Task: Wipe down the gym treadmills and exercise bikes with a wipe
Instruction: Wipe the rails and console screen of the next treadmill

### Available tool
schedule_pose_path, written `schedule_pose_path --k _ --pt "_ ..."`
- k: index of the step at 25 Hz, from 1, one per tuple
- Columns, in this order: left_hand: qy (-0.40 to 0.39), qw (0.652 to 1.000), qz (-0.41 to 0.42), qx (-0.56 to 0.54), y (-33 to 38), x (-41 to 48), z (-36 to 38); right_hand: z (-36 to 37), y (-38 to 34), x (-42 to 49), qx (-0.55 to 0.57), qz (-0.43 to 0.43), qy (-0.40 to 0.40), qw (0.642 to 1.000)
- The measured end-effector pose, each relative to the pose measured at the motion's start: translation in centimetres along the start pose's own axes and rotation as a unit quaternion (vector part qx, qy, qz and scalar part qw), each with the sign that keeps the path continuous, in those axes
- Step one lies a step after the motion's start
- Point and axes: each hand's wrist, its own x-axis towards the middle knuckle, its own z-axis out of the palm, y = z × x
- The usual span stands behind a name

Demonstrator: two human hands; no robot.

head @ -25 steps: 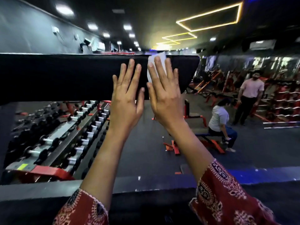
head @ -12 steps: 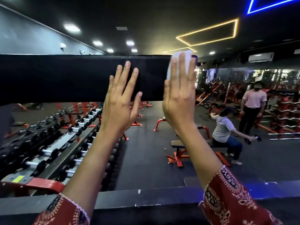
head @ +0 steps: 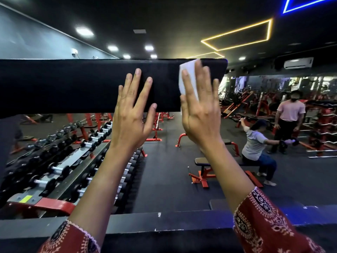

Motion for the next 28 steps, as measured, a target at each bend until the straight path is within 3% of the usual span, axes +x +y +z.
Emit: schedule_pose_path --k 2,3,6,7,10,11,15,16,19,20,22,23,26,28 --pt "0.001 1.000 -0.005 0.005 -0.7 0.0 -0.3 0.2 -1.6 1.0 0.027 0.095 0.021 0.995" --pt "0.004 1.000 -0.011 0.006 -1.0 0.0 -0.5 0.6 -3.0 1.2 0.044 0.082 0.012 0.996" --pt "0.011 1.000 -0.021 0.013 -2.0 -0.2 -1.1 1.6 -4.4 0.4 0.023 -0.111 -0.052 0.992" --pt "0.012 1.000 -0.023 0.017 -2.5 -0.4 -1.4 1.6 -3.9 0.3 -0.001 -0.117 -0.053 0.992" --pt "0.016 0.999 -0.034 0.020 -4.1 -0.5 -2.4 1.6 -4.0 1.6 -0.005 0.066 0.004 0.998" --pt "0.017 0.999 -0.037 0.021 -4.5 -0.5 -2.7 1.9 -5.1 2.0 0.009 0.076 0.005 0.997" --pt "0.023 0.998 -0.049 0.018 -5.4 -0.7 -3.5 2.9 -6.7 1.2 0.002 -0.169 -0.080 0.982" --pt "0.023 0.998 -0.051 0.021 -5.8 -0.8 -3.7 2.8 -6.3 1.1 -0.019 -0.149 -0.073 0.986" --pt "0.020 0.997 -0.063 0.026 -6.9 -1.2 -4.3 2.6 -7.4 1.9 0.010 0.042 -0.025 0.999" --pt "0.019 0.997 -0.065 0.026 -7.2 -1.2 -4.4 2.9 -8.3 2.0 0.023 0.017 -0.034 0.999" --pt "0.016 0.998 -0.062 0.022 -7.3 -1.3 -4.4 3.4 -8.6 1.4 0.009 -0.114 -0.068 0.991" --pt "0.014 0.998 -0.060 0.020 -7.4 -1.4 -4.4 3.4 -8.0 0.9 -0.008 -0.130 -0.069 0.989" --pt "0.008 0.998 -0.054 0.023 -7.8 -1.9 -4.6 3.0 -7.9 -0.8 0.003 0.022 -0.039 0.999" --pt "0.006 0.998 -0.051 0.027 -8.1 -2.1 -4.7 3.5 -9.4 -1.2 0.021 -0.011 -0.047 0.999"
